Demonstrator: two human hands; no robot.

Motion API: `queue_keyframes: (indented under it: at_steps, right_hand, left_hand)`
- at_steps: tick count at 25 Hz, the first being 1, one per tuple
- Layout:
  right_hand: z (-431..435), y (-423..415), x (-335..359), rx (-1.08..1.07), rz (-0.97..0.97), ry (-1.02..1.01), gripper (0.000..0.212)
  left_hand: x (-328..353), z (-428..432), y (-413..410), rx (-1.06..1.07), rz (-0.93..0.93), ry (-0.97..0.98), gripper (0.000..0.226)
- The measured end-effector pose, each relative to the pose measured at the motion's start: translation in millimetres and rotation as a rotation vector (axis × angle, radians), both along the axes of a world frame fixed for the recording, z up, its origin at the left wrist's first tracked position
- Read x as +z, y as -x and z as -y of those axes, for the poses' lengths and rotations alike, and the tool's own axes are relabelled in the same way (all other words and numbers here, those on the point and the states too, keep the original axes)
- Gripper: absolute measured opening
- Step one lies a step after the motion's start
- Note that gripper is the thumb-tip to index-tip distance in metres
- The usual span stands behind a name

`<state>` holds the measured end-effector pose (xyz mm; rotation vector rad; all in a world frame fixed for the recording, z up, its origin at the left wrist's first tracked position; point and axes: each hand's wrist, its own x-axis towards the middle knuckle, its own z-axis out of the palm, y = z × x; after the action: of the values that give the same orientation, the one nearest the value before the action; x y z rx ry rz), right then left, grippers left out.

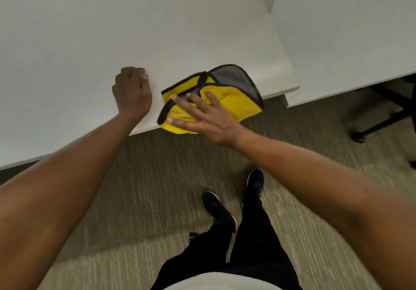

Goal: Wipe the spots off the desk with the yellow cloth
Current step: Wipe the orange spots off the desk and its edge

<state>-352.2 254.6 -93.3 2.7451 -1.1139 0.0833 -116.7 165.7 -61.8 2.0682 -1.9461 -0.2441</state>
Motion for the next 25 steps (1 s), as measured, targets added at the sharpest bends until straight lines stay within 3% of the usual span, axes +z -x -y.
queue_keyframes:
  at_steps: [3,6,10,17,21,25]
  right_hand:
    - [10,95,0,0.122,-0.137,0.114,0.084]
    - [19,155,13,0.104,-0.204,0.049,0.072]
    - [13,119,15,0.054,-0.17,-0.035,0.054]
    - [-2,-51,5,0.067,-0.004,-0.128,0.035]
    - [-1,-35,4,0.096,-0.014,-0.114,0.041]
    - [14,45,6,0.124,-0.082,-0.075,0.047]
  left_hand:
    - [-7,-11,4,-0.047,0.045,0.04,0.042]
    - [-13,-10,4,-0.036,0.086,0.03,0.044]
    - [-15,-9,5,-0.027,0.097,0.007,0.045]
    - [-15,-8,-2,-0.009,-0.01,0.029,0.045]
    - [-17,-10,-4,-0.018,-0.017,0.059,0.045]
    - [-20,-9,-3,-0.062,0.049,0.114,0.039]
